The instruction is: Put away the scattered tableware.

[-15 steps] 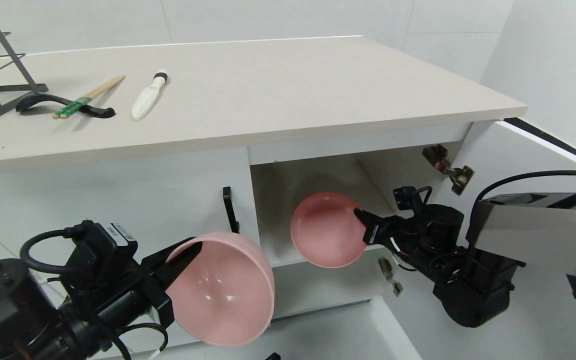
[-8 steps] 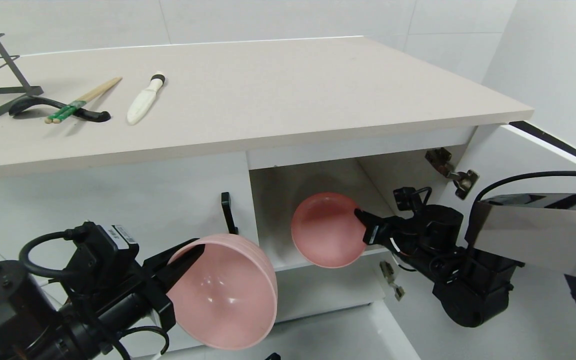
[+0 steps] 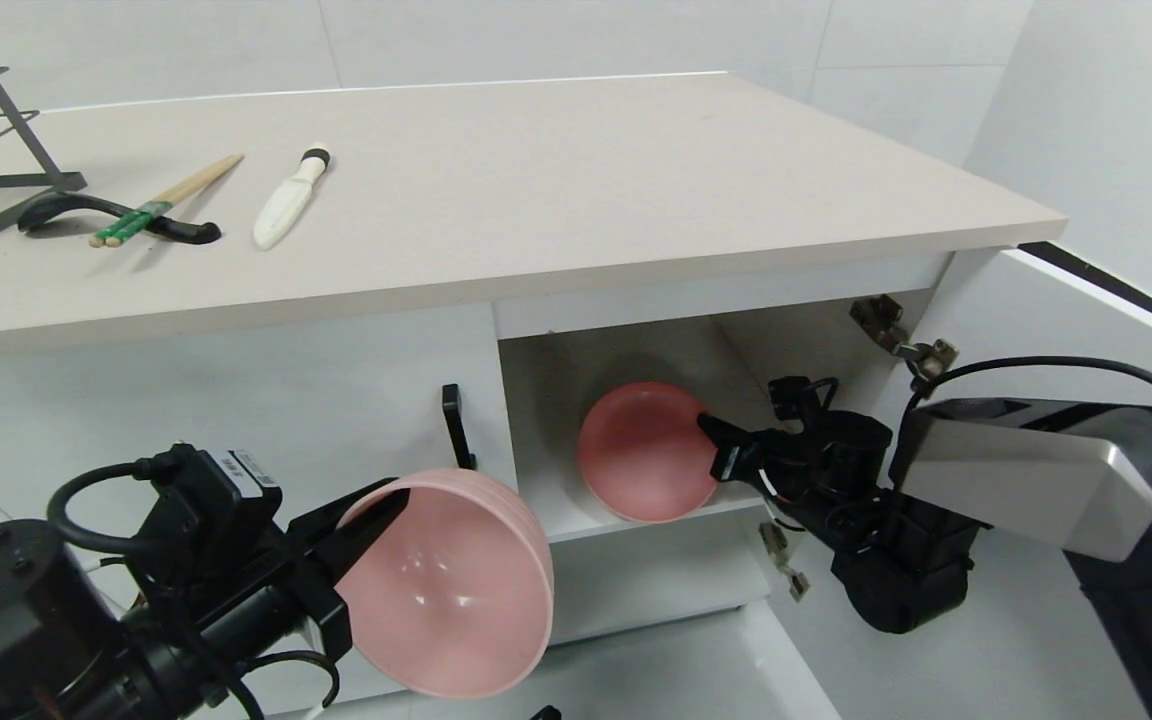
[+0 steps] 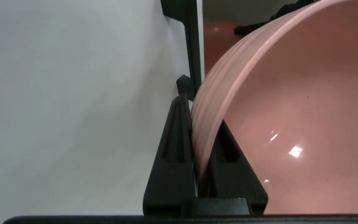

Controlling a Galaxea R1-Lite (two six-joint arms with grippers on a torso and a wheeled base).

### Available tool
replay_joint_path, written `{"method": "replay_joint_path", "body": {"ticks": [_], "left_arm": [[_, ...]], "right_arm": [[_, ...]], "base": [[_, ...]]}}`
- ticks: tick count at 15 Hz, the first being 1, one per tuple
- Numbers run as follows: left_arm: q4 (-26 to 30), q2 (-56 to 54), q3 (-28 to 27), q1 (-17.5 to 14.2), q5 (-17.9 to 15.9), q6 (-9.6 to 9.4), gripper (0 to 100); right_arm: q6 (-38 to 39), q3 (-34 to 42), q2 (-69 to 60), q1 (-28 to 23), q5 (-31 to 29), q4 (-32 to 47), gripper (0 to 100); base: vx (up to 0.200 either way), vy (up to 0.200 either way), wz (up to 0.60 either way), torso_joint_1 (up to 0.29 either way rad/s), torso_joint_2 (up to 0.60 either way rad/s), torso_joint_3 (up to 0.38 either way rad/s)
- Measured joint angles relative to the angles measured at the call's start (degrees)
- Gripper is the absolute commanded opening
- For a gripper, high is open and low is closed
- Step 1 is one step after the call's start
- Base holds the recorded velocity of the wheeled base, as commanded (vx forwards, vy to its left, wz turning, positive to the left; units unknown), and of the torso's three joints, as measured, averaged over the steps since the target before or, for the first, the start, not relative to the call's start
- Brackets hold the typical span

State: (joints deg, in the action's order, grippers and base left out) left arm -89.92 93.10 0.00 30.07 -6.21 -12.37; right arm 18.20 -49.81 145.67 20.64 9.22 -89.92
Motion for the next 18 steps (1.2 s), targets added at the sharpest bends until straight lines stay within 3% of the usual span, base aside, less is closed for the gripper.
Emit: {"method": "replay_joint_path", "body": {"ticks": [16, 17, 18], "left_arm": [[-0.02, -0.16, 0.00, -0.30, 0.07, -0.02, 0], [0.00, -0.16, 0.00, -0.30, 0.05, 0.00, 0], [-0.02, -0.16, 0.00, -0.26, 0.05, -0.02, 0]], "right_arm": [[-0.04, -6.39, 5.11, -2.32, -1.50, -0.02, 0], [-0.06, -6.56, 5.16, -2.32, -2.00, -0.02, 100], [-0.09, -6.67, 5.19, -2.36, -2.22, -0.02, 100]], "base": [[0.000, 0.000, 0.00, 0.000, 0.00, 0.000], [0.000, 0.000, 0.00, 0.000, 0.00, 0.000], [0.000, 0.000, 0.00, 0.000, 0.00, 0.000]]}}
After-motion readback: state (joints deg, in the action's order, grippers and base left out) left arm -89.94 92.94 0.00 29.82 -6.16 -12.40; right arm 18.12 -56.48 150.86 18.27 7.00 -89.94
